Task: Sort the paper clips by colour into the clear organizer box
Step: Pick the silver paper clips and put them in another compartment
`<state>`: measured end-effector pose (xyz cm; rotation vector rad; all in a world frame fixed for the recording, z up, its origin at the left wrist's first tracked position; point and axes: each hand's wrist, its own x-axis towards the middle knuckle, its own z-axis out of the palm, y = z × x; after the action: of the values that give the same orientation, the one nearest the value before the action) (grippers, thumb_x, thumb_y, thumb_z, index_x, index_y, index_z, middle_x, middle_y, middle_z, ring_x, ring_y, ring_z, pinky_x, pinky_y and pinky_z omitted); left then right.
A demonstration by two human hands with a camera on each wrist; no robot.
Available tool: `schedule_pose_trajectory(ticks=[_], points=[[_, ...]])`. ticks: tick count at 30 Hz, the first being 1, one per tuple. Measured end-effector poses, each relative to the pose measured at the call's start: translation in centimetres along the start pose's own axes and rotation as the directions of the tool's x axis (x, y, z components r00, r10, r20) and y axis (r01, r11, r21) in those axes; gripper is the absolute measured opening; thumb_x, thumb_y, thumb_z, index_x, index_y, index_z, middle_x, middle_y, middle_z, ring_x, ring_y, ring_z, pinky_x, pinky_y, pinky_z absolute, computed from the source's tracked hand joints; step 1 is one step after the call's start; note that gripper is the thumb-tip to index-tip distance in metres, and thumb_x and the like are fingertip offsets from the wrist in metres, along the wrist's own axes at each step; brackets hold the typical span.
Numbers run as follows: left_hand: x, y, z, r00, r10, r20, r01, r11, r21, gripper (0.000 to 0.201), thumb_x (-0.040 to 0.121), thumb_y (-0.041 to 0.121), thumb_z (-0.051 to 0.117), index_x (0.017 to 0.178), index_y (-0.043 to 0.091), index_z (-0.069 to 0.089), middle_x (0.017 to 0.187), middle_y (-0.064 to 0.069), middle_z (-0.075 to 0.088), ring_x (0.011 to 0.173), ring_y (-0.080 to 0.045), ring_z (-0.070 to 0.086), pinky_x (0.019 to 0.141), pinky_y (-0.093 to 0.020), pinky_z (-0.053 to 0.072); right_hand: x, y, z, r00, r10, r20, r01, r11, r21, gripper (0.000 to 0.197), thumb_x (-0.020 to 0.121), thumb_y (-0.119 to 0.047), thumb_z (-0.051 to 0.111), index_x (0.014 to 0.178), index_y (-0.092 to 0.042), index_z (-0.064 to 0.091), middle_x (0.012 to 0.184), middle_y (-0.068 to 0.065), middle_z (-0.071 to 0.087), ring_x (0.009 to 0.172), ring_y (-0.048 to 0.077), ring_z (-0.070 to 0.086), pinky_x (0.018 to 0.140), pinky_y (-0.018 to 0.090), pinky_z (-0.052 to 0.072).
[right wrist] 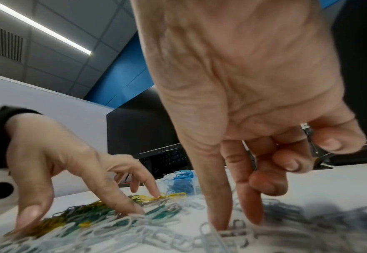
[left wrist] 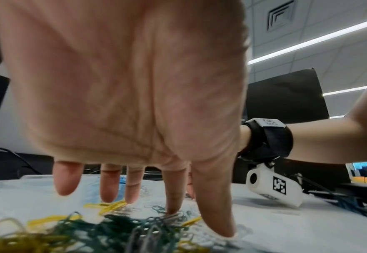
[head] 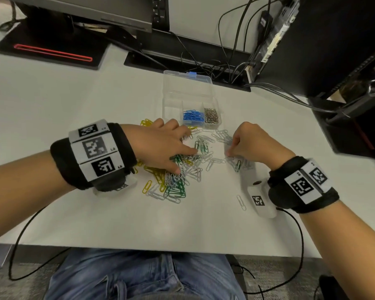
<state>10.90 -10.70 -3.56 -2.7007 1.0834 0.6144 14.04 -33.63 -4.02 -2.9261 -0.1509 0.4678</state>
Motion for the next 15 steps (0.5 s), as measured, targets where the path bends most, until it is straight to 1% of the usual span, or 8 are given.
schedule_pose_trajectory(ticks=[3,5,7,9,11,12,13,15], points=[[-0.2,0.0,-0.4,1.0,-0.01,-0.002,0.01,1.0,-0.029,0.068,0.089,0.06,0.045,0.147,0.044,0.012,0.154,-0.002,0.004,0.138,-0.027,0.008,0.108,-0.042,0.017,0.5,-0.3,0.3,1.0,0.013,0.006,-0.013,1.0,-0.002,0.015,0.073,-0.009,0.074,0.08,0.0,0.065,0.077,0.012,0.065,0.076,0.03,0.064,0.071,0.037,0.056],[-0.5,-0.3,-0.8,0.999,-0.044,0.019,0.044,0.999,-0.002,0.072,0.089,0.061,0.044,0.148,0.041,0.009,0.156,-0.001,0.0,0.14,-0.027,0.006,0.11,-0.043,0.015,0.7,-0.3,0.6,0.999,0.022,0.035,-0.022,1.0,0.004,0.011,0.075,-0.003,0.068,0.084,0.001,0.065,0.084,0.014,0.066,0.081,0.032,0.066,0.077,0.042,0.057],[-0.7,-0.4,-0.6,0.995,-0.079,0.069,0.077,0.997,0.032,0.076,0.089,0.062,0.042,0.15,0.037,0.003,0.158,-0.002,-0.005,0.143,-0.026,0.001,0.114,-0.045,0.011,0.6,-0.3,0.8,0.998,0.012,0.059,-0.011,1.0,-0.017,0.009,0.077,-0.001,0.06,0.086,-0.001,0.062,0.089,0.014,0.065,0.084,0.032,0.065,0.079,0.042,0.056],[-0.6,-0.2,-0.2,0.988,-0.09,0.128,0.086,0.996,0.036,0.08,0.089,0.063,0.04,0.15,0.035,-0.003,0.159,-0.003,-0.013,0.146,-0.024,-0.007,0.116,-0.049,0.001,0.4,-0.4,0.7,0.995,0.003,0.096,0.001,0.999,-0.045,0.007,0.079,0.0,0.052,0.081,-0.005,0.057,0.09,0.012,0.064,0.085,0.03,0.063,0.077,0.037,0.054],[-0.3,0.4,0.3,0.985,-0.061,0.159,0.056,0.998,0.035,0.081,0.089,0.065,0.037,0.15,0.035,-0.008,0.158,-0.003,-0.019,0.146,-0.023,-0.014,0.114,-0.051,-0.008,0.2,-0.6,0.5,0.992,-0.002,0.129,0.01,0.998,-0.062,0.013,0.081,0.0,0.046,0.073,-0.009,0.051,0.086,0.01,0.06,0.081,0.029,0.058,0.07,0.032,0.046],[-0.2,0.7,0.4,0.986,-0.036,0.165,0.031,0.999,0.029,0.081,0.09,0.065,0.036,0.149,0.036,-0.01,0.157,-0.003,-0.022,0.145,-0.023,-0.017,0.114,-0.052,-0.01,0.4,-0.7,0.3,0.992,-0.001,0.125,0.009,0.998,-0.063,0.015,0.083,-0.001,0.044,0.073,-0.009,0.052,0.085,0.01,0.06,0.081,0.029,0.057,0.07,0.033,0.045],[0.0,1.0,0.4,0.986,-0.011,0.169,0.008,1.0,0.017,0.08,0.09,0.065,0.035,0.149,0.036,-0.012,0.156,-0.001,-0.023,0.144,-0.022,-0.019,0.114,-0.052,-0.013,0.6,-0.8,-0.1,0.995,-0.003,0.097,0.008,0.999,-0.049,0.016,0.084,-0.003,0.044,0.074,-0.009,0.055,0.087,0.01,0.062,0.083,0.029,0.059,0.074,0.035,0.048],[0.1,1.4,0.3,0.986,0.022,0.168,-0.019,1.0,-0.018,0.079,0.091,0.064,0.034,0.148,0.037,-0.014,0.155,0.001,-0.026,0.143,-0.02,-0.023,0.114,-0.052,-0.015,1.4,-1.2,-1.2,0.999,-0.039,-0.019,0.04,0.999,0.025,0.023,0.086,-0.005,0.046,0.069,-0.015,0.058,0.091,0.008,0.066,0.086,0.029,0.062,0.081,0.039,0.052]])
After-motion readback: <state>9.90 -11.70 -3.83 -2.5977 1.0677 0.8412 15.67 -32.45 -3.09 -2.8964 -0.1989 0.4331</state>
